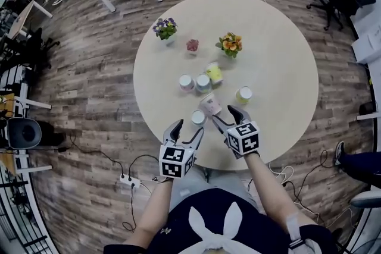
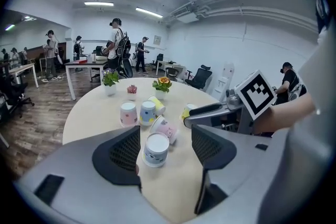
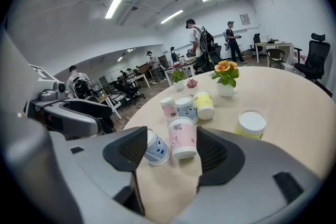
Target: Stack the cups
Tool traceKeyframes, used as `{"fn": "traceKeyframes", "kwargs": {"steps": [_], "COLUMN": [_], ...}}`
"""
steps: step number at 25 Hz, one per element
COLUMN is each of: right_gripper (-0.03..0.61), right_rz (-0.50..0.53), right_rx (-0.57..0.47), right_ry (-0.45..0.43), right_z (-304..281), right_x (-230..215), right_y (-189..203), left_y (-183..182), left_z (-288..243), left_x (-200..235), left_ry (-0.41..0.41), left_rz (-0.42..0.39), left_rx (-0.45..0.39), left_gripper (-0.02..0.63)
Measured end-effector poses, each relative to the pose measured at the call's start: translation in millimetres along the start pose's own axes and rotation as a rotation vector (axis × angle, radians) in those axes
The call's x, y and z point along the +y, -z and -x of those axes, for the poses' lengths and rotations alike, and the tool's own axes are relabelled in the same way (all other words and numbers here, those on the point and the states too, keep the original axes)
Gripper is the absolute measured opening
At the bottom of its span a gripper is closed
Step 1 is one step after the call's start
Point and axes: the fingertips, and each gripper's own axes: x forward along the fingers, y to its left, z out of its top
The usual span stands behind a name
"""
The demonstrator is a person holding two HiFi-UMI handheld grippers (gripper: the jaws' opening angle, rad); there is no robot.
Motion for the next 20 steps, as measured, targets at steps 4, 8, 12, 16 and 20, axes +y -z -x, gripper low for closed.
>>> {"fn": "traceKeyframes", "kwargs": {"steps": [4, 8, 12, 16, 20], "right_gripper": [0.285, 0.287, 0.29, 0.293, 0.293], "right_rz": [0.009, 0.009, -0.003, -0.026, -0.035], "right_rx": [0.05, 0.118, 0.172, 0.188, 0.202], "right_ry": [-0.007, 0.001, 0.03, 0.059, 0.072], "right_z": [-19.8, -38.2, -51.1, -59.4, -65.1], "right_x": [-2.8, -10.8, -16.2, -21.4, -24.4], "right_y": [13.4, 32.3, 47.5, 53.6, 58.8], "left_y": [8.7, 17.8, 25.1, 29.6, 31.0], "left_z": [-9.5, -21.7, -28.9, -37.4, -44.2], "left_x": [5.4, 15.0, 20.3, 23.5, 25.1], "left_ry": [-0.011, -0.003, 0.032, 0.063, 0.091], "left_rz": [-0.014, -0.05, -0.084, -0.1, -0.113], "left_rx": [0.034, 0.088, 0.138, 0.169, 0.186], "left_gripper": [0.298, 0.298, 0.298, 0.298, 0.298]}}
